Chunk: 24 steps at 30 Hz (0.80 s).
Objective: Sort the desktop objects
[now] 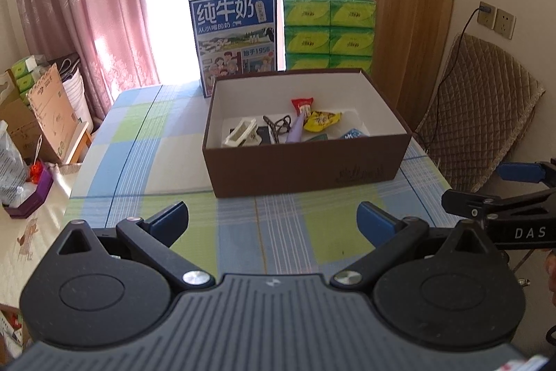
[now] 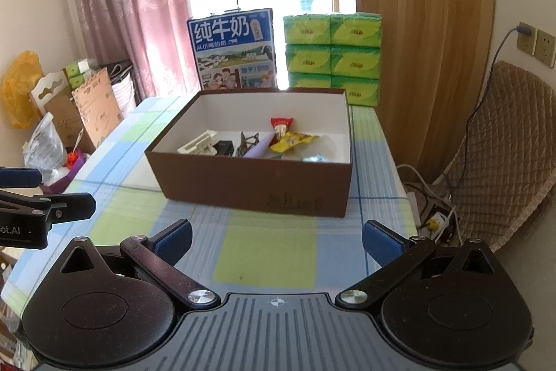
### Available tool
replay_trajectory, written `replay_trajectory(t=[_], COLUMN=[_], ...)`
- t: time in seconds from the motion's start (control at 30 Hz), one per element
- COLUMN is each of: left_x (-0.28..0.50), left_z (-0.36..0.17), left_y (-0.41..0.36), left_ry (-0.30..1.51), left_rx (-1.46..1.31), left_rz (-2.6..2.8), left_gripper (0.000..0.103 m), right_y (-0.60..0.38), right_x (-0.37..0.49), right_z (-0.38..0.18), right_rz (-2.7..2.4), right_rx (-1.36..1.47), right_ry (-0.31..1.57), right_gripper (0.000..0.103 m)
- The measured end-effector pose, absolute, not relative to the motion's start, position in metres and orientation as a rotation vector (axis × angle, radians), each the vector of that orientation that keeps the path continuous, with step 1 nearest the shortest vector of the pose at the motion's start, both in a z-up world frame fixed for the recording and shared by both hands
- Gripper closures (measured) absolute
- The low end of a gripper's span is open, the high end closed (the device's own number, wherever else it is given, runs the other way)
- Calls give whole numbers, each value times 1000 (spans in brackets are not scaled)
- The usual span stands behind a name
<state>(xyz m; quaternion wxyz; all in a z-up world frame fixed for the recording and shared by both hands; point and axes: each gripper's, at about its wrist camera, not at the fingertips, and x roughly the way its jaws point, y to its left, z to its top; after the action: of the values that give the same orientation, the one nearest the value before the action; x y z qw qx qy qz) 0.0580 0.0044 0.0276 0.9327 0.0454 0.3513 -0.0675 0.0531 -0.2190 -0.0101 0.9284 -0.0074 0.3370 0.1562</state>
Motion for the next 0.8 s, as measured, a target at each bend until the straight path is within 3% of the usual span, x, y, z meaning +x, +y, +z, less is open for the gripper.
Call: replay_trajectory(t=[0.8], left_x=[27], left_z=[3], left_y=[1], left_ry=[803], left_rx=[119], left_rz=[-104], left_gripper=[1], right_y=[-225], right_x=[27], right_z=[-37], right_rz=[348], right_rx=[-42], right_ry=[776], right_gripper=[2])
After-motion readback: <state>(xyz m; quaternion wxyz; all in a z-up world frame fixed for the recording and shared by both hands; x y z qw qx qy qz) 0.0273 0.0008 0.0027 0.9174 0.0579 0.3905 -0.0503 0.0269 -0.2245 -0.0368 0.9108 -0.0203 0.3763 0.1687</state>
